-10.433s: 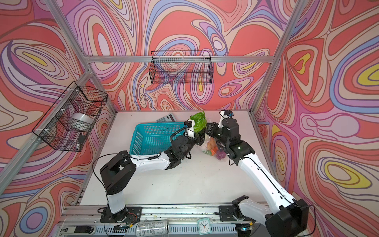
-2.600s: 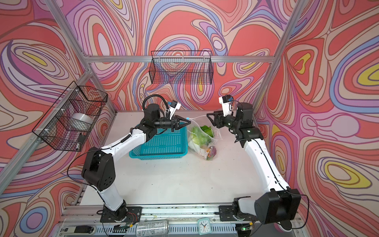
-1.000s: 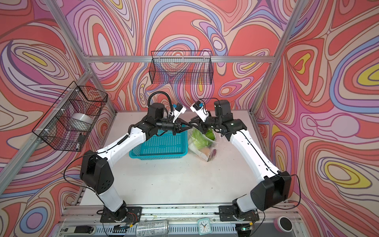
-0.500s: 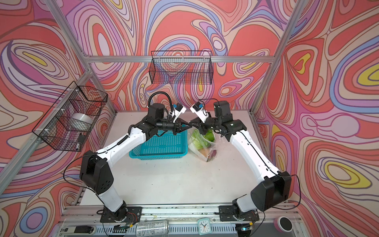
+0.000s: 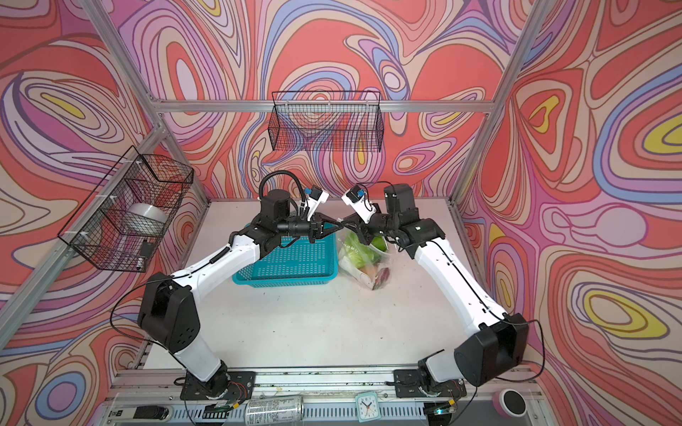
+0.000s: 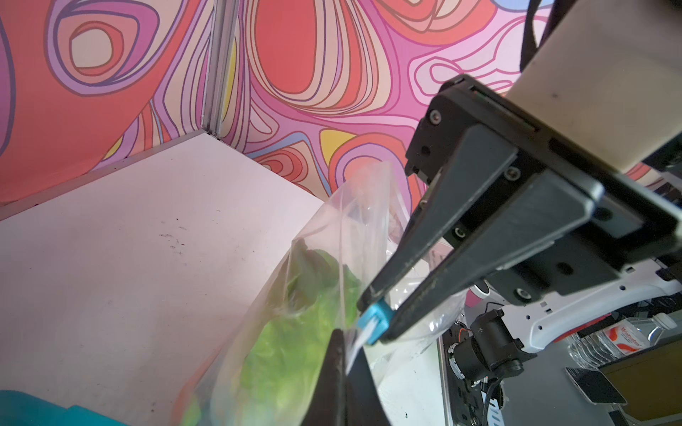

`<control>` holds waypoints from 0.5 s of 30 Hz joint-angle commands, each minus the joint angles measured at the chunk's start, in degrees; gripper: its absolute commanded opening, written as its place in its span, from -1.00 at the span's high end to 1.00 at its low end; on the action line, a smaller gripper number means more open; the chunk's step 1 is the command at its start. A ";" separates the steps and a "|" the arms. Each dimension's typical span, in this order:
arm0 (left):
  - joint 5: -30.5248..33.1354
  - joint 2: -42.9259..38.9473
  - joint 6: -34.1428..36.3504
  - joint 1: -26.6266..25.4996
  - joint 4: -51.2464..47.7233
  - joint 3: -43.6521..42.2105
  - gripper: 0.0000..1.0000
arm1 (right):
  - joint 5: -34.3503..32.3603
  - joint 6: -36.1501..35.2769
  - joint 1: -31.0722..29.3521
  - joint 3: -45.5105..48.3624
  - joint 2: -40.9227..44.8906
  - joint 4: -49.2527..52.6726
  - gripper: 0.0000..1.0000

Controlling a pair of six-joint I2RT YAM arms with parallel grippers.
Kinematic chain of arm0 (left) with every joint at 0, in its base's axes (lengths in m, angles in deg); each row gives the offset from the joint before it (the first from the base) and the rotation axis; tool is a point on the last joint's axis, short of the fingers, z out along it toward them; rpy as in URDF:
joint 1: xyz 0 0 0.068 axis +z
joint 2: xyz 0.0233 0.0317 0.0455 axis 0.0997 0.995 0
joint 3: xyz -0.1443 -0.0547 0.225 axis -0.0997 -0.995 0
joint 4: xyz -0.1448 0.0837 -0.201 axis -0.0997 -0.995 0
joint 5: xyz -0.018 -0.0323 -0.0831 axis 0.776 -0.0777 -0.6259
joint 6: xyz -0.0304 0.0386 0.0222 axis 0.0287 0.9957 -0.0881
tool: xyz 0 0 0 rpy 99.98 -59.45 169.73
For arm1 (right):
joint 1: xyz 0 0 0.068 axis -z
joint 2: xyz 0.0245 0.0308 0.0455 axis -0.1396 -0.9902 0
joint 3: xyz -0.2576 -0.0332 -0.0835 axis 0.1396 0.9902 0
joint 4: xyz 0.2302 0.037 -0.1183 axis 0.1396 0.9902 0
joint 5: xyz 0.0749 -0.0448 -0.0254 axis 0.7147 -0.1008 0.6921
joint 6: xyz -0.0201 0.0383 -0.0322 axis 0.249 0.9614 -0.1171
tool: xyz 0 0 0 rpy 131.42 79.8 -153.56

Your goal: Place the food in the zip-top bag and seal the zipper

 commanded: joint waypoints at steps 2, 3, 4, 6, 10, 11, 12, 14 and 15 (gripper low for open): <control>1.77 -3.63 -0.37 2.76 4.65 0.06 1.00 | -6.48 -1.07 0.74 -0.67 0.89 7.08 1.00; 2.04 -3.65 -0.41 2.84 4.77 -0.11 1.00 | -6.98 -1.18 0.77 -0.67 1.02 7.34 1.00; 2.40 -3.72 -0.61 3.00 5.06 -0.33 1.00 | -7.34 -1.08 0.74 -0.67 1.31 7.52 1.00; 2.88 -3.65 -1.60 3.46 5.93 -0.77 1.00 | -7.87 -1.03 0.74 -0.58 1.77 7.95 1.00; 3.44 -3.39 -3.97 4.30 8.20 -1.68 1.00 | -9.49 -0.50 0.74 -0.23 3.05 8.58 1.00; 3.90 -3.33 -3.98 4.36 8.01 -1.70 1.00 | -9.86 -0.37 0.74 -0.23 3.32 8.75 1.00; 4.55 -3.30 -3.87 4.31 7.69 -1.78 1.00 | -10.14 -0.16 0.74 -0.31 3.49 9.17 1.00; 5.92 -3.30 -3.96 4.42 7.38 -1.79 1.00 | -10.63 0.24 0.74 -0.49 3.83 9.97 1.00; 6.82 -3.30 -4.21 4.51 7.20 -1.87 1.00 | -10.87 0.33 0.74 -0.54 3.98 10.45 1.00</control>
